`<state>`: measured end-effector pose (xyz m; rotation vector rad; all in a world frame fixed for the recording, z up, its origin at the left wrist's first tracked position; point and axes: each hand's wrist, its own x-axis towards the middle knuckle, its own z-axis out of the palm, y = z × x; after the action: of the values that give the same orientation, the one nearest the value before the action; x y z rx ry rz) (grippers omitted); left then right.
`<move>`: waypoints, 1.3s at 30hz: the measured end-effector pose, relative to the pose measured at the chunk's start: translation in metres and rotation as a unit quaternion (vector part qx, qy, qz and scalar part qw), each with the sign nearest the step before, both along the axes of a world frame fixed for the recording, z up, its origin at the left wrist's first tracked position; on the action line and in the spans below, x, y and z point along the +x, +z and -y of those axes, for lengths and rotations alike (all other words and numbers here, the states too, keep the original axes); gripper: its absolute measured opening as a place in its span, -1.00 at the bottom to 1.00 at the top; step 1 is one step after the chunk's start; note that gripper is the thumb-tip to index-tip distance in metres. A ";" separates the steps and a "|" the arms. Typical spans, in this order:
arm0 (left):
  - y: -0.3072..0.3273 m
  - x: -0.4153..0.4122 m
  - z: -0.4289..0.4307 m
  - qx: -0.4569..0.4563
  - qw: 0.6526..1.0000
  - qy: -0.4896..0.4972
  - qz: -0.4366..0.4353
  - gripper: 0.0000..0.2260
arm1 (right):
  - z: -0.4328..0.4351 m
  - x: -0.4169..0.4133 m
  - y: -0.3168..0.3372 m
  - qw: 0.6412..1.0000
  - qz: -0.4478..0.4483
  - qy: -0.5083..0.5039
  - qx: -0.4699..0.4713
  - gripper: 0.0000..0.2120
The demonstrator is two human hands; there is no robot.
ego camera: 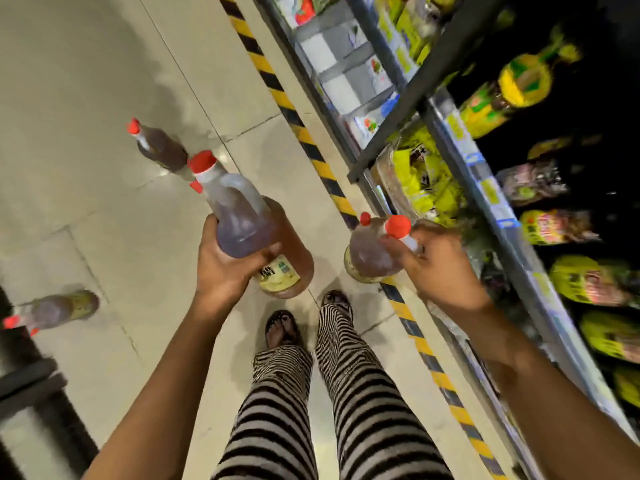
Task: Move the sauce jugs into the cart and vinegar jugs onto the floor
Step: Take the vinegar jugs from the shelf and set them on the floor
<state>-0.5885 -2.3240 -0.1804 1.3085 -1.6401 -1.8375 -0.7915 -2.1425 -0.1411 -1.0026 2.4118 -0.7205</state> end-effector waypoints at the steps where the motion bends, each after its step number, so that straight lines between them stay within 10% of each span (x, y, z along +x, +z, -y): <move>1: 0.036 0.002 -0.004 -0.002 1.000 0.005 -0.007 -0.28 | -0.005 0.000 0.032 1.000 0.000 -0.005 -0.008 -0.43; 11: 0.276 0.031 -0.044 -0.048 0.995 -0.026 -0.089 -0.31 | -0.046 0.042 0.254 0.998 -0.041 -0.039 -0.041 -0.40; 23: 0.406 0.079 -0.124 -0.167 0.943 -0.278 -0.076 -0.30 | -0.174 0.179 0.391 0.951 -0.163 -0.263 -0.024 -0.25; 27: 0.419 0.080 -0.181 -0.138 0.921 -0.351 -0.098 -0.34 | -0.251 0.218 0.406 0.902 -0.092 -0.418 -0.060 -0.06; 39: 0.453 0.107 -0.493 -0.131 0.806 -0.559 -0.142 -0.36 | -0.534 0.361 0.447 0.698 -0.033 -0.657 -0.282 -0.43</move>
<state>-0.4811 -1.8307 0.2728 -0.2198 -2.5975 -2.0204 -0.4304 -1.6081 0.3058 0.8726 2.7135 -1.9380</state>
